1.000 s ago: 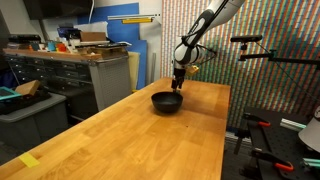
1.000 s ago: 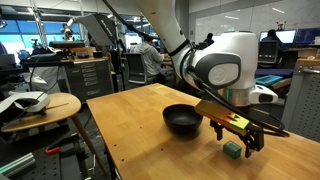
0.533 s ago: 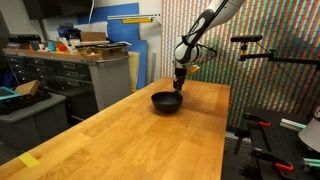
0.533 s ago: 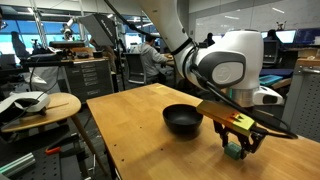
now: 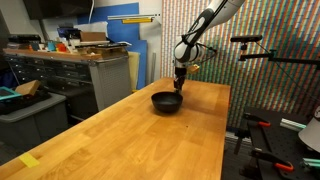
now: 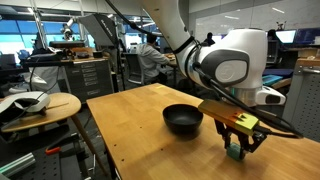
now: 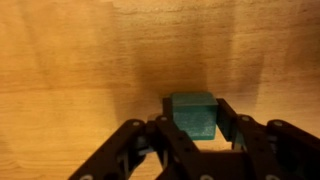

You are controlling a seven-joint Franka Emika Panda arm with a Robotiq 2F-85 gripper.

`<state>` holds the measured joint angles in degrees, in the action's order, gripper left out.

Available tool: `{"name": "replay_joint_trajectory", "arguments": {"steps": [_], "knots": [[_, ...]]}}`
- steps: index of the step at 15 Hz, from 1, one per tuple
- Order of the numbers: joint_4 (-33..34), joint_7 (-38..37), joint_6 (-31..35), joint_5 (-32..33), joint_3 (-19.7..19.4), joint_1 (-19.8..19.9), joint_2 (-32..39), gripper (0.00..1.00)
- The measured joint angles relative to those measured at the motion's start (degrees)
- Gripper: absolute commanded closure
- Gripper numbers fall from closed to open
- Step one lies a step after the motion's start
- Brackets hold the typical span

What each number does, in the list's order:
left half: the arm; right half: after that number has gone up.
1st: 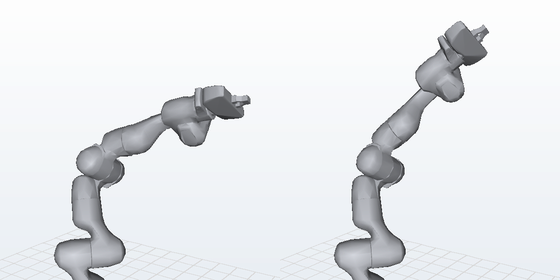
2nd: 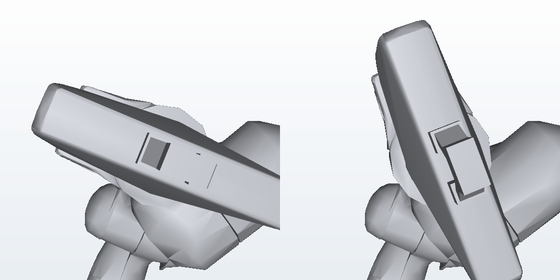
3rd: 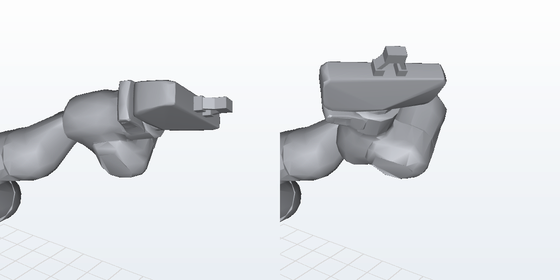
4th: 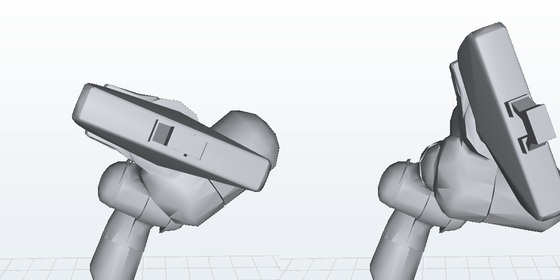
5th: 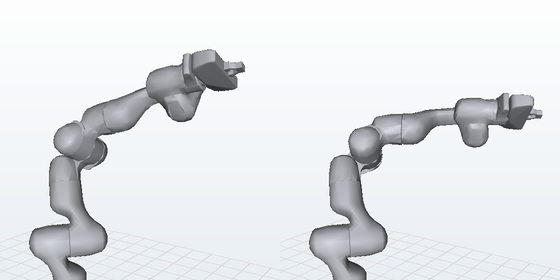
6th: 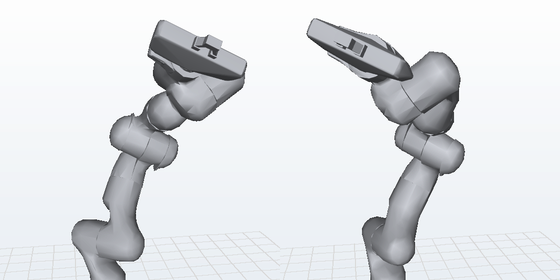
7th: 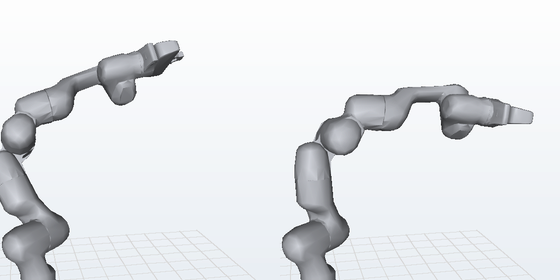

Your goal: Place the block in the bowl

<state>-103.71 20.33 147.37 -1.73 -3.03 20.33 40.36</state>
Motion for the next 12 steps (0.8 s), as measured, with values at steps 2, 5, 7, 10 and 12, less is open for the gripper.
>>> {"name": "replay_joint_trajectory", "arguments": {"steps": [2,5,7,10,12], "knots": [[0.36,0.0,-0.43,0.0,0.0,0.01,-0.05,0.79],[0.5,-0.08,-1.21,0.0,0.17,-0.13,-0.91,0.79],[0.41,-0.19,-2.43,0.0,0.48,-0.6,-2.3,0.79],[-0.03,-0.69,-4.68,0.0,0.72,-2.03,-5.18,0.79],[-0.43,-1.24,-6.24,0.0,0.73,-3.26,-7.18,0.79]]}}
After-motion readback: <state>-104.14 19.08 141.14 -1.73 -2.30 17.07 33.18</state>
